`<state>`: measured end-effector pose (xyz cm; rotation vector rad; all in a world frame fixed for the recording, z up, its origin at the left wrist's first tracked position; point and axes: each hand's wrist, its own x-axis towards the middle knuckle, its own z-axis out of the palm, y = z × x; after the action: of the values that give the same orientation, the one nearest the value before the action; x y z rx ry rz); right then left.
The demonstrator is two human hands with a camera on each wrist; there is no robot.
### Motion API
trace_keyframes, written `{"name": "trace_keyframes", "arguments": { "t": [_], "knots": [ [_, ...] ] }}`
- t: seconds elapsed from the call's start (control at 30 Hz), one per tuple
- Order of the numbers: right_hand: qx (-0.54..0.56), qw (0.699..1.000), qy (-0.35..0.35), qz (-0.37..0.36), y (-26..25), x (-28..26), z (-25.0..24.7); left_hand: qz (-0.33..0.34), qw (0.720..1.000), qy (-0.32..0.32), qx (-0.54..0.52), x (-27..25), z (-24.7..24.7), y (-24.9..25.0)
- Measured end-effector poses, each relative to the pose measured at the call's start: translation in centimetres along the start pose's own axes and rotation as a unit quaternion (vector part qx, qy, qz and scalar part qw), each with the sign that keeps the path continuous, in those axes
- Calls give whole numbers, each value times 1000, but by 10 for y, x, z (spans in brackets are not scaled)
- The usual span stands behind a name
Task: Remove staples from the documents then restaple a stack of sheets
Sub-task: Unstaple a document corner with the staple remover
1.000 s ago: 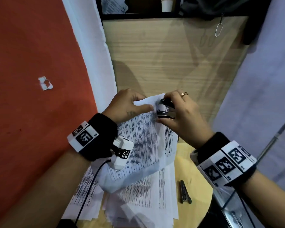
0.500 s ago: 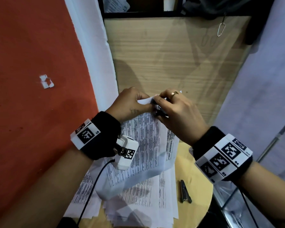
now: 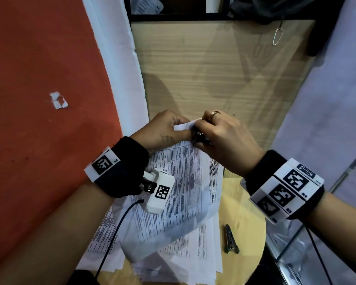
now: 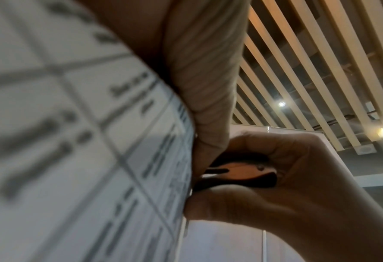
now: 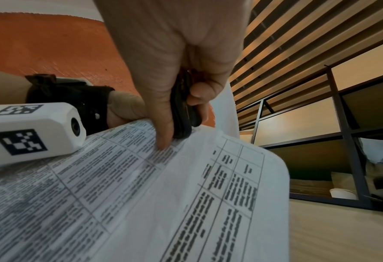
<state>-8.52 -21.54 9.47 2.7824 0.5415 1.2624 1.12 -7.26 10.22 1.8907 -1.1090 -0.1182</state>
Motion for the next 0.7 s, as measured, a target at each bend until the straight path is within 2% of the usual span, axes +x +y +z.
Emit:
{"name": "trace_keyframes", "arguments": {
  "t": [0.2,0.47,0.57,0.7],
  "knots": [
    [-23,1000,-15,-14,0,3,-3,-2,999,-22,-25,0,-1,-1],
    [12,998,-33,-58,6,4,2,-4,999,-36,-41,-3,-1,-9],
    [27,998,-39,-39,10,6,5,-7,998,-36,-52,-4,-3,-12],
    [83,996,-10,12,14,3,9,-14,995,-8,-101,-7,-2,-11]
  ]
}}
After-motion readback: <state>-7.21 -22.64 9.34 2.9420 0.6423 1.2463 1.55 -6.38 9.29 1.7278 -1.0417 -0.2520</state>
